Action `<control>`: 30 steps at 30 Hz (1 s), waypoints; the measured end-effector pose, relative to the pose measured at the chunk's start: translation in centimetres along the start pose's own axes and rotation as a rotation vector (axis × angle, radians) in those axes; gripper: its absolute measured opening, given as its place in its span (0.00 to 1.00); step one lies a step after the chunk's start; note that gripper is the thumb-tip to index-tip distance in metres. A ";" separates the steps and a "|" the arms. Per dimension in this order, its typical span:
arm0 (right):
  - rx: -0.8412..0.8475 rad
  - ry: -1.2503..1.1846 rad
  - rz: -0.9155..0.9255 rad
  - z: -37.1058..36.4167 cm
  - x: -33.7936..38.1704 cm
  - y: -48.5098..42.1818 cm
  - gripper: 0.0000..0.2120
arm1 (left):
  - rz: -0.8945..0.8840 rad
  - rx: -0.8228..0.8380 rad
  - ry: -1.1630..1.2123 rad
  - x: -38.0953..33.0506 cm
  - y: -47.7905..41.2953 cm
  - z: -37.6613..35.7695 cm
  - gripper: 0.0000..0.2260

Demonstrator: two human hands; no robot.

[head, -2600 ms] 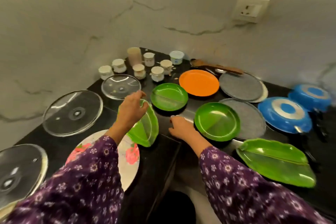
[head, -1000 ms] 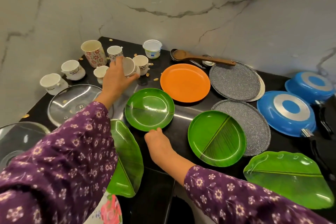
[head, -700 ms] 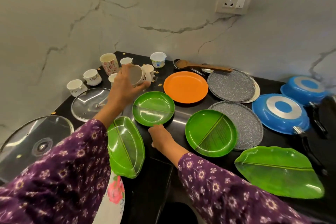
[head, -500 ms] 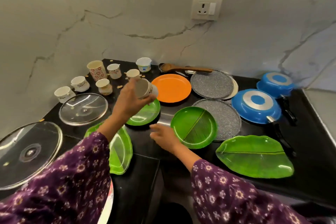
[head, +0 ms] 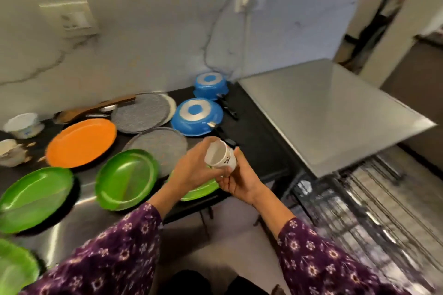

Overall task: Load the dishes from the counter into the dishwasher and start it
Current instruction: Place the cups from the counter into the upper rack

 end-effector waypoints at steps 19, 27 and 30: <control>-1.043 0.826 0.502 43.4 12.1 11.8 0.28 | -0.402 0.405 -0.193 -16.1 -3.3 -31.9 0.23; -0.721 1.470 0.262 45.7 11.4 2.1 0.35 | -0.487 0.441 -0.323 -14.6 -4.5 -36.2 0.23; -0.607 1.608 0.256 45.5 11.1 -1.1 0.36 | -0.443 0.498 -0.351 -13.4 -4.9 -37.4 0.23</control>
Point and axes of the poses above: each hand's wrist, its own y-axis away from the middle knuckle, its own z-axis out of the back of the hand, x = y × z, the point moved 7 cm from there along -y, towards the middle knuckle, and after that the axes turned 11 degrees about -x, right-handed, at the moved point
